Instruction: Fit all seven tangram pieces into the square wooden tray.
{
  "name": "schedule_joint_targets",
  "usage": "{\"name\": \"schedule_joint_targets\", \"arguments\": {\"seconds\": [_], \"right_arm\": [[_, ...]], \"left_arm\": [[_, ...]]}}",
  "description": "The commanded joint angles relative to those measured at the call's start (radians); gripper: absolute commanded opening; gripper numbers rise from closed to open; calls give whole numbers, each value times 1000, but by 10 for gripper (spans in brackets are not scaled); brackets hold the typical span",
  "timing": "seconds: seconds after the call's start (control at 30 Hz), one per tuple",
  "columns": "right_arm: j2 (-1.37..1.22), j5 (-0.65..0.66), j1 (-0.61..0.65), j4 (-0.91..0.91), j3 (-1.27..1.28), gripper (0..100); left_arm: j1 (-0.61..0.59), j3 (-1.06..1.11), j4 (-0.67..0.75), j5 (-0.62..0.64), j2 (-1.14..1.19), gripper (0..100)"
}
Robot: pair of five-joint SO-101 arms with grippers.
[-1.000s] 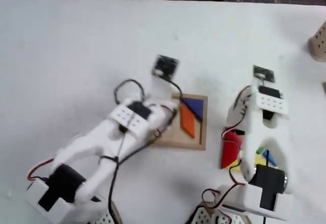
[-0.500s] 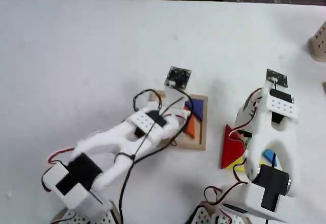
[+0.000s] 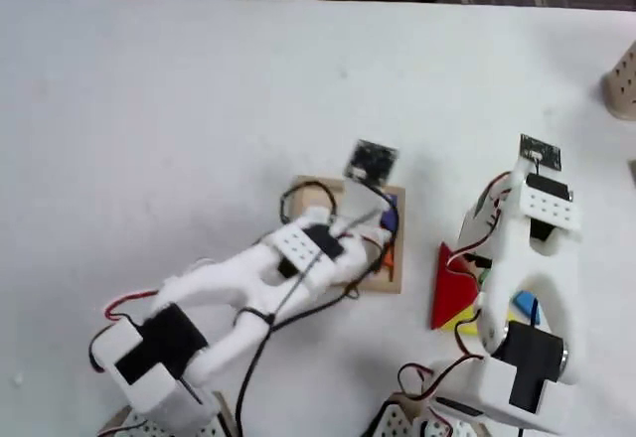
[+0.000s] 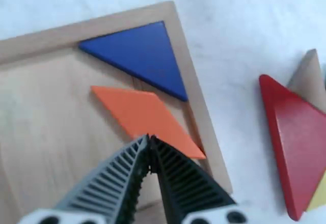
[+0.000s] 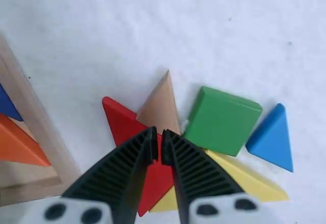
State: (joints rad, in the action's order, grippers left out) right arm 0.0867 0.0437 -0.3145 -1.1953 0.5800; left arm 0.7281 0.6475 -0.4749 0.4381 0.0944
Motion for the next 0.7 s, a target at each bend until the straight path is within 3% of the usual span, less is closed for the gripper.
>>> {"name": "schedule_joint_targets", "arguments": {"seconds": [0.0, 0.27, 0.47, 0.67], "right_arm": [[47, 14, -12, 12, -6, 18], [41, 14, -12, 18, -11, 18], [39, 14, -13, 33, -8, 18], [39, 14, -13, 31, -6, 18]], "left_arm": [[50, -60, 14, 2, 24, 22], [35, -63, 12, 2, 35, 22], [7, -29, -81, 2, -122, 23], [-48, 17, -23, 8, -157, 23]]}}
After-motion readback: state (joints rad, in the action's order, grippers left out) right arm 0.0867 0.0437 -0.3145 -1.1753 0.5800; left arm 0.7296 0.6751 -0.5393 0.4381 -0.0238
